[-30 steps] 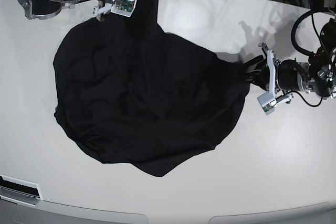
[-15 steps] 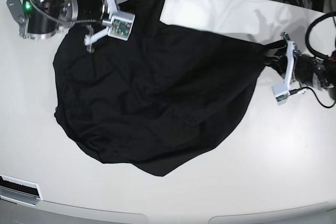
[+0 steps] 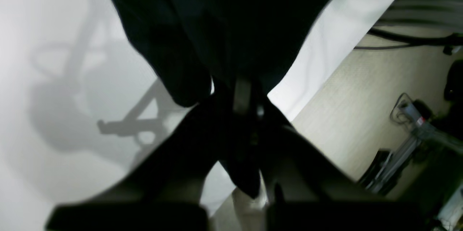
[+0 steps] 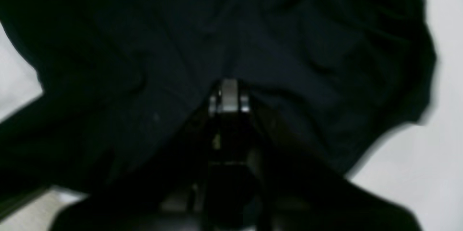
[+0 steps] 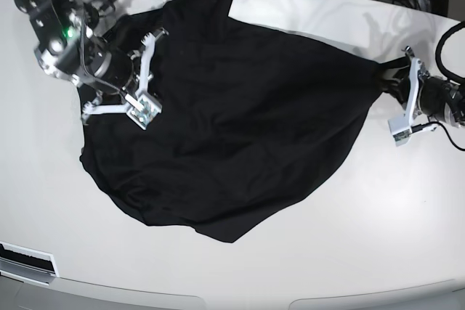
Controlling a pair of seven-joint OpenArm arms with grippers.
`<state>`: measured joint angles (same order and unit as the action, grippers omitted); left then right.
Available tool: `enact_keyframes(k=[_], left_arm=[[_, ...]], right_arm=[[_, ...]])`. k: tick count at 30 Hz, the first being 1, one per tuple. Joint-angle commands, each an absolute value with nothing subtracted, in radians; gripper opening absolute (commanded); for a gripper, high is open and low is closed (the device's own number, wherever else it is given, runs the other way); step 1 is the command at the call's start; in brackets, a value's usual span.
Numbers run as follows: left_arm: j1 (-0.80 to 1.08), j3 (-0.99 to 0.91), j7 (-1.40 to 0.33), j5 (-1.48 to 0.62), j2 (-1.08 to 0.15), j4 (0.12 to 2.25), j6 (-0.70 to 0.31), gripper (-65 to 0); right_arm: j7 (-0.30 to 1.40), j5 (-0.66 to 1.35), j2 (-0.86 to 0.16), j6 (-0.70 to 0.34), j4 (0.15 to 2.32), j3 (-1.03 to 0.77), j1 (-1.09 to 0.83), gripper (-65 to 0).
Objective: Layout the t-shirt on the table in an organized manner, then fold the t-shirt properly
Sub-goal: 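Release the shirt with the left gripper and reach into the bunched fabric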
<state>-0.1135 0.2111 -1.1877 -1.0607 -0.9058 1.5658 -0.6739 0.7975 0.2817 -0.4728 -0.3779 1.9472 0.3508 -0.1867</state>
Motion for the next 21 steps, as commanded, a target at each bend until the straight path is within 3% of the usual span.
enact_keyframes(k=[1,6,7,10,12,21], left_arm=[[-0.128,0.202,-1.160,-1.096,-0.922,1.578,-0.677,-65.0],[-0.128,0.202,-1.153,-1.152,-0.923,1.578,-0.698,-65.0],[-0.128,0.202,-1.153,-1.163,-0.923,1.578,-0.698,-61.4],[-0.128,0.202,-1.160,-1.200,-0.923,1.578,-0.698,-32.5],[-0.128,0.202,-1.161,-1.215,-0.923,1.578,-0.698,-23.2],[-0.199,0.202,-1.159,-1.182,-0.927,1.578,-0.677,-23.0]], right_arm=[[0.772,0.287,-0.464,-0.392,1.925,0.345,-0.154,-65.0],[0.770,0.286,-0.401,-0.447,1.747,0.345,-0.057,-65.0],[0.770,0.284,-0.396,-0.445,1.711,0.345,-0.042,-65.0],[0.771,0.280,-0.394,-0.426,1.603,0.345,-0.012,-65.0],[0.787,0.245,-0.394,-0.406,1.544,0.345,-0.005,-65.0],[1.031,0.150,-0.432,-0.144,1.508,0.345,-0.009,-65.0]])
